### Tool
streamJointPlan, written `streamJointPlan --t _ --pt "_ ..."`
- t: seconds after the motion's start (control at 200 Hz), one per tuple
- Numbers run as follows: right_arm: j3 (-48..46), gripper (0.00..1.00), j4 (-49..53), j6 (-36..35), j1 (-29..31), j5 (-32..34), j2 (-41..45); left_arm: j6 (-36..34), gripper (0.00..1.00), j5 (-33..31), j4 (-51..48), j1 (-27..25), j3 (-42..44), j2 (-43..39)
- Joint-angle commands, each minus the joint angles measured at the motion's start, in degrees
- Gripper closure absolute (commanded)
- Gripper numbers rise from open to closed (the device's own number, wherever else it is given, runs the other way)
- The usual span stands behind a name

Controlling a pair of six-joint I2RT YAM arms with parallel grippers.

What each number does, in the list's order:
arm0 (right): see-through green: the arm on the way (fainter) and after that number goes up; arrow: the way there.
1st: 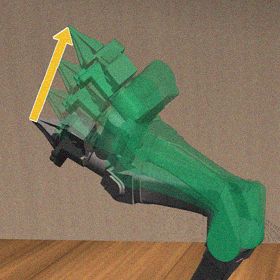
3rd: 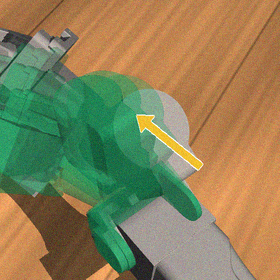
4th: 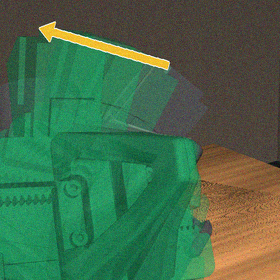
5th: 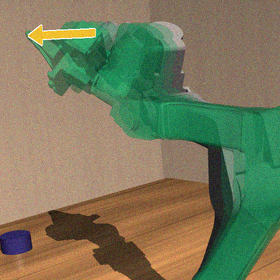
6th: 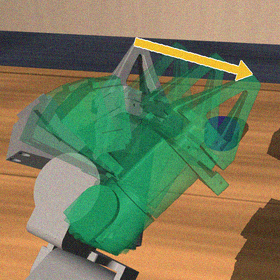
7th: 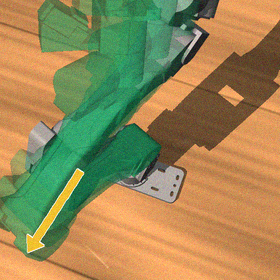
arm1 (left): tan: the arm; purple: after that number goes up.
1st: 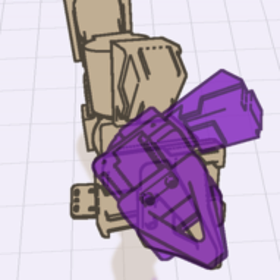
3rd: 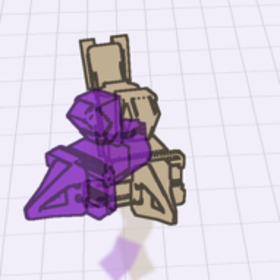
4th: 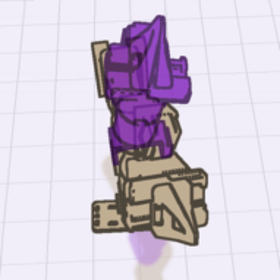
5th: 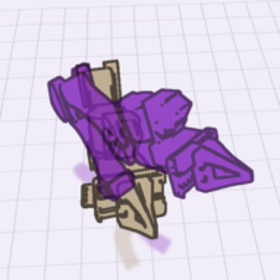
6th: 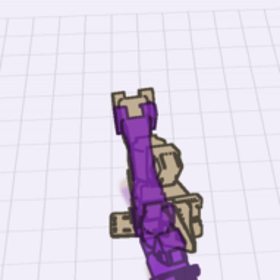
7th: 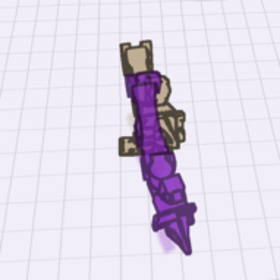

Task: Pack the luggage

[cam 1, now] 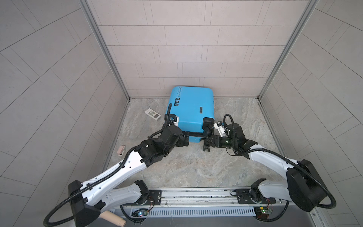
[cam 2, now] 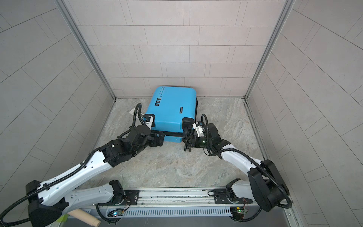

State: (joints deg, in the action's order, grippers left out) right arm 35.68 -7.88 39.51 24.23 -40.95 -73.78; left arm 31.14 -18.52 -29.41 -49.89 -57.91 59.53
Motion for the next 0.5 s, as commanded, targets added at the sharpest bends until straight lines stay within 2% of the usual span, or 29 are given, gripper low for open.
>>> streamJointPlan --t 0.0,0.29,0.49 --pt "-1.64 0.48 -6.53 1.68 -0.43 1.91 -1.66 1.17 0.03 -1.96 2.16 0.06 1.01 -0.26" --pt "-4.43 0.54 -14.96 6.94 -1.61 3.55 -4.51 2.33 0.03 -0.17 4.55 0.05 2.27 1.58" --pt "-6.41 0.59 -21.45 10.33 -2.89 1.37 -4.00 2.35 0.03 0.44 5.06 0.05 1.75 2.61"
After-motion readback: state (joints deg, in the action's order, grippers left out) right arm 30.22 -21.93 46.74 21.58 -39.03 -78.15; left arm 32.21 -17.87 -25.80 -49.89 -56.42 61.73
